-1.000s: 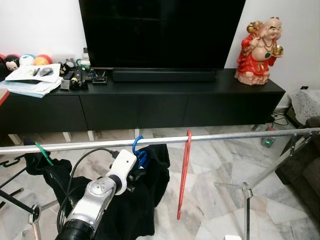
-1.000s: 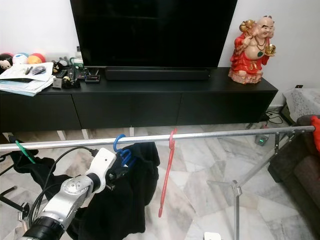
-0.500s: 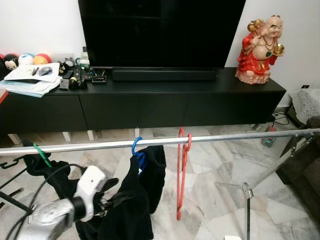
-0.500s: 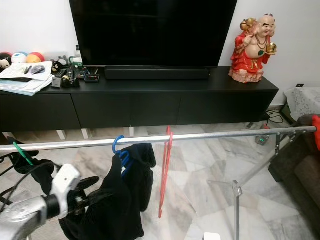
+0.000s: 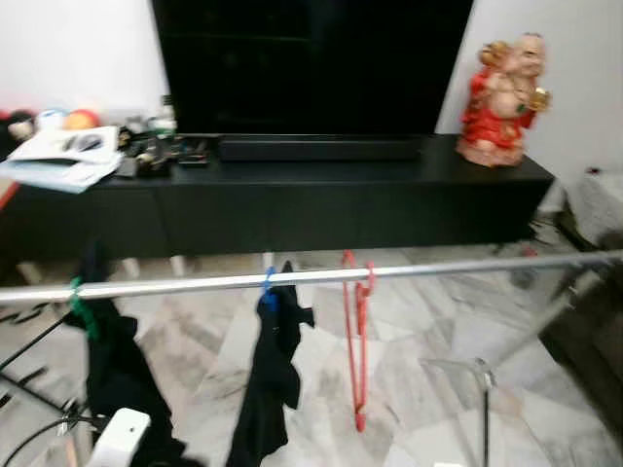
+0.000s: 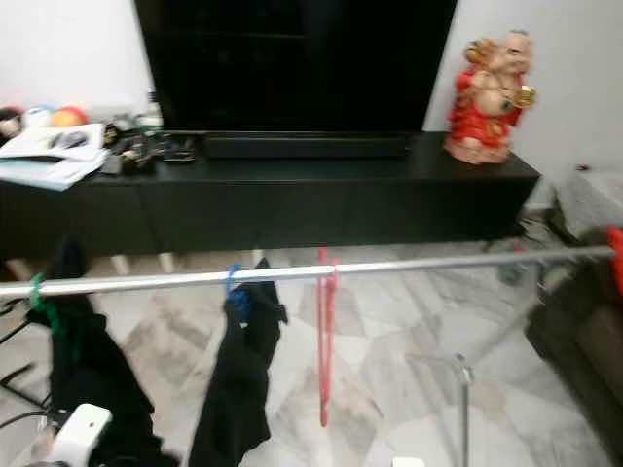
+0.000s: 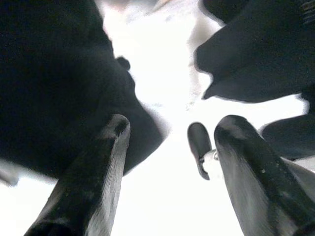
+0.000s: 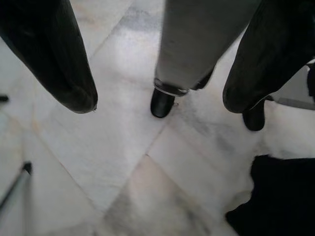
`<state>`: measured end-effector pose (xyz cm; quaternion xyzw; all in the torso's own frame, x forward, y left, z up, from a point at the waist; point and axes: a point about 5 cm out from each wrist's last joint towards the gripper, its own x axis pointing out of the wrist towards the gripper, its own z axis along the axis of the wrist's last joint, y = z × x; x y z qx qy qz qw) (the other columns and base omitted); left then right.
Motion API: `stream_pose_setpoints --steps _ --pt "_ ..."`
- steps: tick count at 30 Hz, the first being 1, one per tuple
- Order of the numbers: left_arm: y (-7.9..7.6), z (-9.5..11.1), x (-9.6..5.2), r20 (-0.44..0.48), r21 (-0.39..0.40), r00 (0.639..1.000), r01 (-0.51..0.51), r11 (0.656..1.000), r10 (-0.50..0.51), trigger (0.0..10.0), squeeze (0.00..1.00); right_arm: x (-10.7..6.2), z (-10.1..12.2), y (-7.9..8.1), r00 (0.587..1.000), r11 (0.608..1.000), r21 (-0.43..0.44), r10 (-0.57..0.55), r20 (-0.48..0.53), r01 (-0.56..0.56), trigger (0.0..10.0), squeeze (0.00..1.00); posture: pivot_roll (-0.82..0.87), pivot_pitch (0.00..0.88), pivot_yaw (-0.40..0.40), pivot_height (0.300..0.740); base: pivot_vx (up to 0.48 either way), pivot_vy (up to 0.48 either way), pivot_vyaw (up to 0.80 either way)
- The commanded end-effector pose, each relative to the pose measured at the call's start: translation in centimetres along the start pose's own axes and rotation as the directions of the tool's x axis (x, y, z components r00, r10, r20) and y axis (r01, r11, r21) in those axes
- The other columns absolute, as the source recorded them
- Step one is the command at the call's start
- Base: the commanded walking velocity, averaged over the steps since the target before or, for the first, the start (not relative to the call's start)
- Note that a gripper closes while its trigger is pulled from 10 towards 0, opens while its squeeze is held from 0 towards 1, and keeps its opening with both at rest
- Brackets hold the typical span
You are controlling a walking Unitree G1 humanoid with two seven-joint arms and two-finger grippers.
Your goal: Hang hanger
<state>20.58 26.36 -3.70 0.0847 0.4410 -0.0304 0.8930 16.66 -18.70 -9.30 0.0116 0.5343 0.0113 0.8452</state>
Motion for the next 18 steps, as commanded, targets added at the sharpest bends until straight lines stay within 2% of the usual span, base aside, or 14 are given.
stream_pose_setpoints --steps 1,4,10,14,18 --pt "-0.1 -0.7 0.3 -0.024 -0.004 0.999 -0.04 0.999 0.04 10.0 0.0 0.0 -0.3 -0.1 1.0 1.0 0.0 -0.002 -0.008 0.002 10.0 0.0 0.1 0.0 -0.037 0.74 0.0 0.0 0.8" --pt "-1.6 -0.8 1.2 -0.02 -0.042 0.997 -0.07 0.997 0.07 10.0 0.0 0.0 -0.5 -0.1 1.0 1.0 -0.007 0.004 -0.015 -0.004 10.0 0.0 0.09 0.0 -0.031 0.74 0.0 0.0 0.8" --pt "-2.8 -0.9 1.6 -0.01 -0.046 0.998 -0.067 0.997 0.066 10.0 0.0 0.0 -0.4 0.0 1.0 1.0 0.001 0.002 -0.014 -0.002 10.0 0.0 0.08 0.0 -0.032 0.74 0.0 0.0 0.77" --pt "-3.2 0.6 1.8 0.087 -0.07 0.996 -0.012 0.997 0.018 10.0 0.0 0.0 -0.3 0.0 1.0 1.0 0.015 0.0 -0.01 0.0 10.0 0.0 0.1 0.0 -0.041 0.74 0.0 0.0 0.0" --pt "-3.2 1.3 1.8 0.139 -0.046 0.99 0.014 0.999 -0.007 10.0 0.0 0.0 -0.1 0.0 1.0 1.0 0.007 0.003 -0.011 -0.003 10.0 0.0 0.11 0.0 -0.045 0.74 0.0 0.0 0.0"
